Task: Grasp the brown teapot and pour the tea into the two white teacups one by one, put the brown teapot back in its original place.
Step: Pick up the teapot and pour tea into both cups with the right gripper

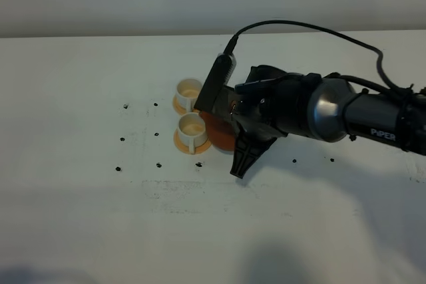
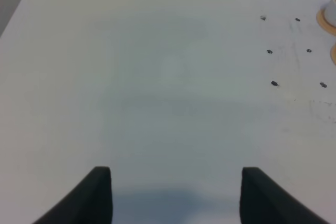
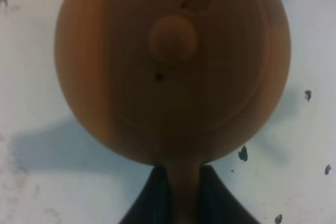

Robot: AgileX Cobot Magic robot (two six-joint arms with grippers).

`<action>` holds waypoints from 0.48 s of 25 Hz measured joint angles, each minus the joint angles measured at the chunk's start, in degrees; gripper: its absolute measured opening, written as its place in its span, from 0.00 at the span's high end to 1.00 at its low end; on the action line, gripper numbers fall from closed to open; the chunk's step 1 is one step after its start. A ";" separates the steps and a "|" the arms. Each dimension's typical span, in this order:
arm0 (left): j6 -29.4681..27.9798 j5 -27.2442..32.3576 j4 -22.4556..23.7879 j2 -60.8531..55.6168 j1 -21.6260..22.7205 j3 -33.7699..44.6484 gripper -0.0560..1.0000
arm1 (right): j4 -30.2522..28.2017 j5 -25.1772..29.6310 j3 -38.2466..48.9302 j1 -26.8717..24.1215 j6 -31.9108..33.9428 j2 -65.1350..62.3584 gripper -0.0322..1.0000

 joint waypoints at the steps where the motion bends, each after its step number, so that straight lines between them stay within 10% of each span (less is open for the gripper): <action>1: 0.00 0.00 0.00 0.00 0.00 0.00 0.47 | -0.27 0.00 0.00 0.00 0.00 0.11 0.85; 12: 0.00 0.00 0.00 0.00 0.00 0.00 0.47 | -5.26 0.20 0.00 0.27 -0.15 0.27 0.85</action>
